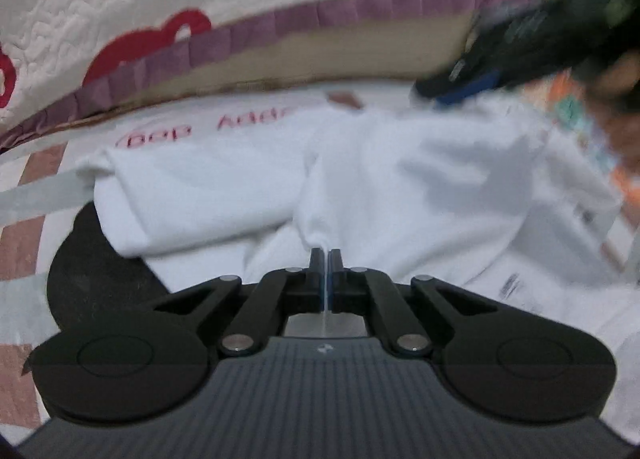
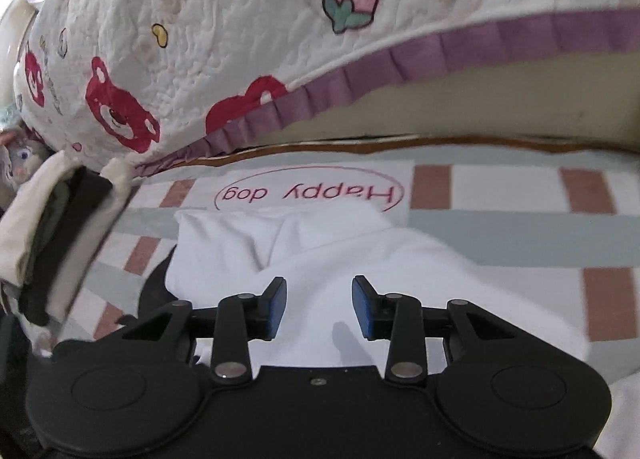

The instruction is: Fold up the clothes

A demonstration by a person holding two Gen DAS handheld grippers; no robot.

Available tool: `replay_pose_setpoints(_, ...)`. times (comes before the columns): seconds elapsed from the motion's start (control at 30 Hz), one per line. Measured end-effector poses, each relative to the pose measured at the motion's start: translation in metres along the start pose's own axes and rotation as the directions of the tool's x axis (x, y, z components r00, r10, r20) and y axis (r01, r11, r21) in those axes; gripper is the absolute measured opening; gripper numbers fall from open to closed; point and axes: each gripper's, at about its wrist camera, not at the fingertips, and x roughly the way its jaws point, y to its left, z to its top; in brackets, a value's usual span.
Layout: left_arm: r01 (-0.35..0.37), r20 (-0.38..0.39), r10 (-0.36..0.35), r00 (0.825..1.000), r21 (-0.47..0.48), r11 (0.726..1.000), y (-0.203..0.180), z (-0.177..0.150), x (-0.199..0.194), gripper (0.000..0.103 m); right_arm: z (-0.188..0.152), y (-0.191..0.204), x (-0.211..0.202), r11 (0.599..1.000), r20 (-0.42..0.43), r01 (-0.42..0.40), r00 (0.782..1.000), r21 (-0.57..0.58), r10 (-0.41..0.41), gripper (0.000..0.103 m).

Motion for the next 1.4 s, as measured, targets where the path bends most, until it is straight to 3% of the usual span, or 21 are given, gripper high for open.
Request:
replay_pose_setpoints(0.13,0.059,0.074,-0.053,0.996,-0.094,0.994,0.021,0.023,-0.037,0.000,0.008,-0.008,0.006,0.987,0.023,-0.062,0.998,0.148,0.060,0.041)
replay_pose_setpoints(0.23,0.076,0.093,-0.067,0.993,-0.095,0.993,0.029,0.028,-0.064,0.000,0.012,-0.012,0.004,0.966,0.051,-0.112,0.993,0.234,0.103,0.045)
replay_pose_setpoints(0.4,0.086,0.043,-0.082,0.996,-0.102,0.991,0.026,-0.001,-0.085,0.000,0.010,-0.009,0.006,0.956,0.048,-0.123,0.992,0.267,0.114,0.051)
replay_pose_setpoints(0.6,0.068,-0.039,-0.075,0.996,-0.150,0.986,0.016,-0.031,-0.081,0.000,-0.006,-0.004,0.021,0.970,-0.027,-0.049,0.998,0.239,0.057,0.052)
replay_pose_setpoints(0.73,0.054,-0.094,-0.072,0.993,-0.181,0.982,0.009,-0.051,-0.077,0.000,-0.007,0.005,0.021,0.978,-0.031,-0.047,0.998,0.204,0.055,0.052)
replay_pose_setpoints(0.9,0.059,-0.112,-0.082,0.990,-0.192,0.980,0.010,-0.062,-0.079,0.000,-0.004,0.029,0.026,0.998,-0.078,-0.008,0.997,0.066,0.014,0.054)
replay_pose_setpoints(1.07,0.057,-0.134,-0.088,0.987,-0.218,0.974,0.013,-0.067,-0.074,0.001,0.000,0.045,0.040,1.000,-0.096,0.012,0.995,0.009,-0.011,0.058)
replay_pose_setpoints(1.3,0.061,-0.139,-0.100,0.985,-0.261,0.963,0.023,-0.070,-0.074,0.001,0.013,0.063,0.083,0.975,-0.054,0.132,0.988,-0.181,-0.144,0.067)
replay_pose_setpoints(1.37,0.060,-0.141,-0.102,0.985,-0.272,0.960,0.025,-0.070,-0.074,0.001,0.013,0.065,0.097,0.962,-0.057,0.157,0.983,-0.224,-0.173,0.067)
replay_pose_setpoints(1.4,0.060,-0.141,-0.103,0.985,-0.277,0.959,0.026,-0.071,-0.074,0.001,0.012,0.064,0.102,0.960,-0.064,0.152,0.983,-0.235,-0.172,0.058)
